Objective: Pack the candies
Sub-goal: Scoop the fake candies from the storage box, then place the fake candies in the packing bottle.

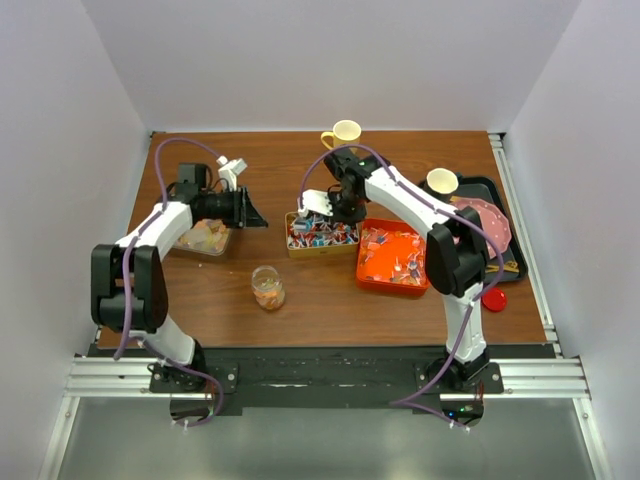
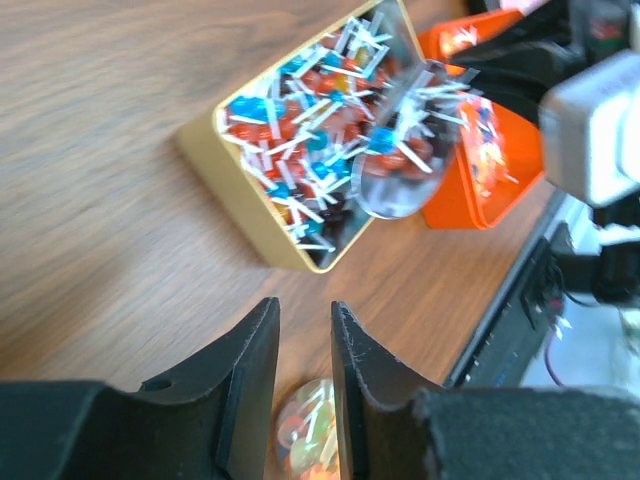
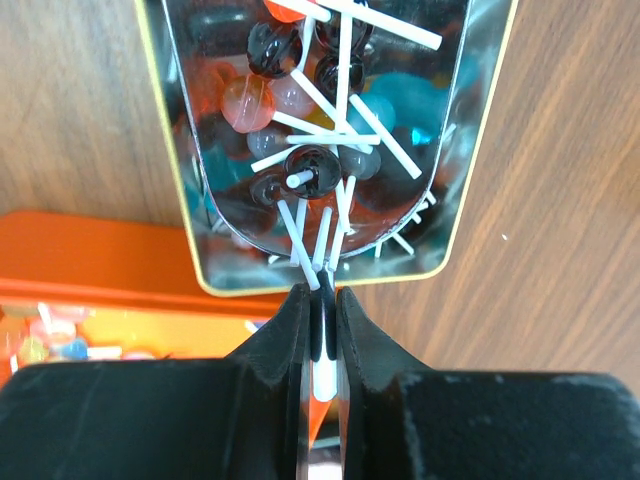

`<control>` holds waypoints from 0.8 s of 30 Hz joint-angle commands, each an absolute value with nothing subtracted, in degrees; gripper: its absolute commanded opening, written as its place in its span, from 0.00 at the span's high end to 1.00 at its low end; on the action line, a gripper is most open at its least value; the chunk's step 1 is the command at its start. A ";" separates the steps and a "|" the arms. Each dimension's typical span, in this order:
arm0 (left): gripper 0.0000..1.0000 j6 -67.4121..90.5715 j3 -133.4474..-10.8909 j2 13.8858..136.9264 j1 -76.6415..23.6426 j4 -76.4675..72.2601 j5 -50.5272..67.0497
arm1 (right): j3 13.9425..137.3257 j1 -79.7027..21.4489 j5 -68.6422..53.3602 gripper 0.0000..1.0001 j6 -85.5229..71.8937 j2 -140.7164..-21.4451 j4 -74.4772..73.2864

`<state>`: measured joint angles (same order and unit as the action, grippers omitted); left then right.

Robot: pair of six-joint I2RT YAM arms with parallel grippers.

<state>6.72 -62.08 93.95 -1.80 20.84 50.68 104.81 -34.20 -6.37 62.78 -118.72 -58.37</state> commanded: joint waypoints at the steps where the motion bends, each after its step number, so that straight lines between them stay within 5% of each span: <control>1: 0.66 7.29 -59.94 88.08 1.39 19.51 45.80 | 109.33 -37.44 -2.46 1.00 67.40 -112.15 -64.23; 24: 0.54 11.34 -47.82 74.98 6.94 13.36 34.98 | 122.69 -55.54 13.44 1.00 67.77 -114.52 -83.84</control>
